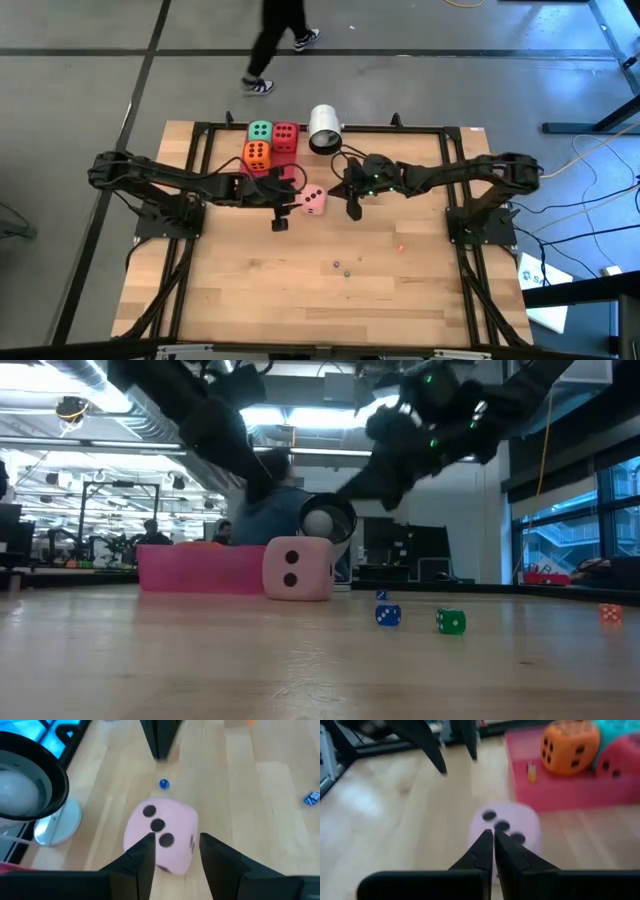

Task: Pick & Place Dice
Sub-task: Put the big pink dice into the red bin

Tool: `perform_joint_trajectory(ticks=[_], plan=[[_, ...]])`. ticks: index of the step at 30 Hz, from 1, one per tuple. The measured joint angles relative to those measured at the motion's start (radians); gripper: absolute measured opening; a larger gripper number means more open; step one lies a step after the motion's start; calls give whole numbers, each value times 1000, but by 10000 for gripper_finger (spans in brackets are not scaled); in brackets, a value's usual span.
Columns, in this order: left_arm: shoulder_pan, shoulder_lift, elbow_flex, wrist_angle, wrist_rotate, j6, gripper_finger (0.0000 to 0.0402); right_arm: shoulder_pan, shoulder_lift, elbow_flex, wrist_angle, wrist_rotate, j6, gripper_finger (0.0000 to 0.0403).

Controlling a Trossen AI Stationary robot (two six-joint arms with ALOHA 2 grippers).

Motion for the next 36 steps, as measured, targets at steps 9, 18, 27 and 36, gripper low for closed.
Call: perform_joint_trajectory(ticks=[9,18,27,36], plan=[[-62,73,95,-100,-26,-31,222,52,-108,-2,-57,2,-9,19],[-89,356,280,-301,-50,-7,243,169,-316,-150,-17,287,52,20],[-145,434,440,-377,-186,12,242,314,-474,-405,84,450,239,20],[-213,435,473,-381,-295,-4,242,390,-474,-536,245,559,307,20]])
